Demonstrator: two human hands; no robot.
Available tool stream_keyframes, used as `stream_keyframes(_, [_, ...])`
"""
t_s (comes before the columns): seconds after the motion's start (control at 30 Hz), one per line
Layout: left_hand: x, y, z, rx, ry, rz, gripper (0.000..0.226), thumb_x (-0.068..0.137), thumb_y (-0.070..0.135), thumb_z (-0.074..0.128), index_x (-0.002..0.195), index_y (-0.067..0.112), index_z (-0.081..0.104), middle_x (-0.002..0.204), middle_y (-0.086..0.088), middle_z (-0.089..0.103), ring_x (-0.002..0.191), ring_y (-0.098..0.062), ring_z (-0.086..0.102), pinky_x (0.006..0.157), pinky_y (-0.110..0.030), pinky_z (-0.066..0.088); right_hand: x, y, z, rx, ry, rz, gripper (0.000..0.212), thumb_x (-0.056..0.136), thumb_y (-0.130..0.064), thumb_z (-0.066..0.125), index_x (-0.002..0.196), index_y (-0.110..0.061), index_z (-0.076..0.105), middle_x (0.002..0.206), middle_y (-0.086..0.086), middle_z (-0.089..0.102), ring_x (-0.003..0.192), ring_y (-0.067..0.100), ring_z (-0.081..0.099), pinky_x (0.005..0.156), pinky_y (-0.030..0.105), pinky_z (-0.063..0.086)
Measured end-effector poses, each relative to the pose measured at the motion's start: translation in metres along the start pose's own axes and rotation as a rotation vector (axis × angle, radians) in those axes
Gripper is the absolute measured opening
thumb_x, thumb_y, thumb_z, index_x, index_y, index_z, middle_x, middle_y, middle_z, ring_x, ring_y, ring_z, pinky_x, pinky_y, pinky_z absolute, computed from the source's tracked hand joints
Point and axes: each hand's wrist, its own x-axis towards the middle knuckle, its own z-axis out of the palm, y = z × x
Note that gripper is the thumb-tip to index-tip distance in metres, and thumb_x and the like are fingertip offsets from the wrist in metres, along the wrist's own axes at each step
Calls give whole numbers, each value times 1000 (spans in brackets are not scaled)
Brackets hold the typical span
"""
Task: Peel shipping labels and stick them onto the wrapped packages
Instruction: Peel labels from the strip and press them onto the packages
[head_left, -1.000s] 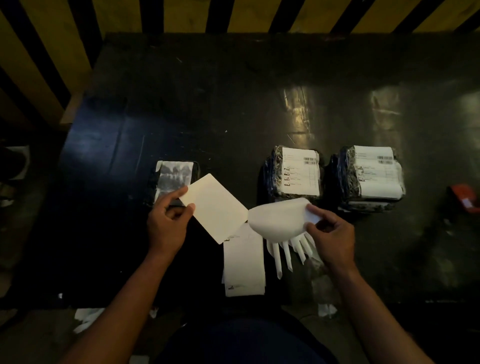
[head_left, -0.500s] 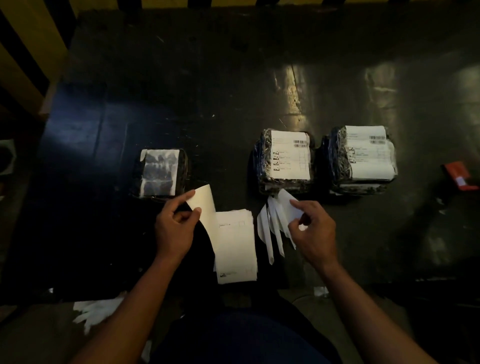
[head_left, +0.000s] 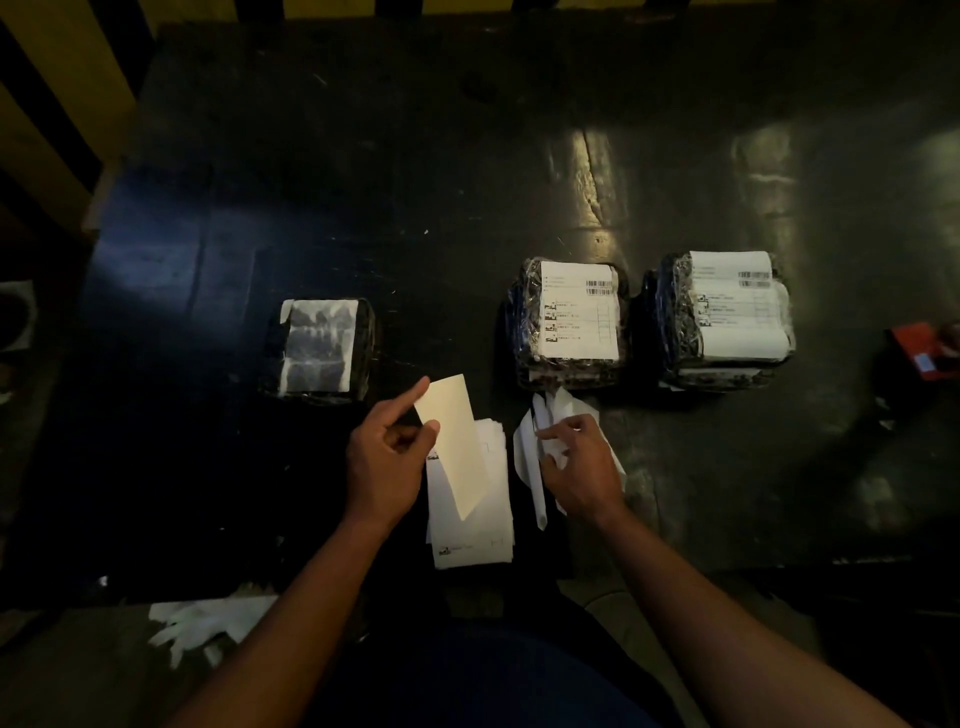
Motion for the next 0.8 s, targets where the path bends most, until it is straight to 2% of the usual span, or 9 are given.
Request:
stream_keyframes(0.17, [2, 1, 4, -17, -3, -14, 62, 91, 1, 72, 139, 39, 58, 117, -1, 70, 87, -14, 74, 77, -21, 60, -14, -9, -9, -24, 212, -187, 27, 83, -17, 79, 109, -21, 73, 134, 6, 50, 123, 21, 51, 100, 36, 53])
stream_keyframes(0.27, [2, 3, 6, -32, -8, -29, 66, 90, 1, 73, 143, 37, 57, 101, 5, 72, 84, -27, 73, 79, -33, 63, -21, -36, -14, 69, 275, -299, 25, 83, -13, 77, 106, -22, 73, 130, 2, 53, 120, 13, 51, 97, 20, 48])
stream_keyframes(0.33, [2, 6, 7, -46, -12, -27, 66, 90, 0, 73, 144, 35, 56, 92, 9, 71, 82, -31, 73, 81, -40, 64, -29, -62, -17, 192, 234, -352, 23, 86, -10, 73, 106, -21, 71, 118, -4, 58, 109, 2, 55, 90, 10, 45])
stream_keyframes(0.4, [4, 9, 7, -72, -13, -25, 67, 90, -1, 73, 145, 32, 56, 100, 6, 71, 83, -25, 74, 80, -41, 64, -37, -86, -16, 284, 151, -407, 25, 87, -13, 72, 111, -20, 67, 110, -8, 63, 101, 1, 59, 83, 14, 50])
stream_keyframes(0.53, [4, 15, 7, -101, -15, -12, 66, 91, -2, 71, 147, 31, 53, 118, 1, 70, 93, -13, 75, 82, -33, 63, -48, -110, -3, 337, 25, -463, 40, 86, -18, 74, 123, -22, 60, 109, -10, 64, 98, 7, 64, 79, 20, 54])
stream_keyframes(0.63, [4, 17, 4, -118, -7, -33, 61, 92, 3, 71, 144, 31, 54, 118, 4, 70, 98, -7, 74, 82, -26, 61, -45, -116, 3, 339, 34, -468, 51, 81, -10, 75, 127, -22, 57, 106, -9, 63, 95, 9, 63, 77, 22, 53])
stream_keyframes(0.73, [2, 17, 1, -172, -9, -62, 49, 93, 12, 72, 137, 30, 58, 114, 6, 72, 101, -5, 73, 81, -22, 60, -39, -123, 5, 349, 81, -465, 48, 82, -7, 73, 125, -22, 57, 99, -8, 63, 91, 11, 63, 75, 25, 53])
stream_keyframes(0.8, [2, 16, -2, -208, -16, -96, 41, 94, 24, 71, 134, 26, 61, 117, 5, 72, 106, -9, 72, 85, -25, 61, -36, -130, 5, 369, 104, -458, 44, 83, -6, 71, 122, -22, 58, 94, -7, 65, 87, 11, 64, 72, 26, 54])
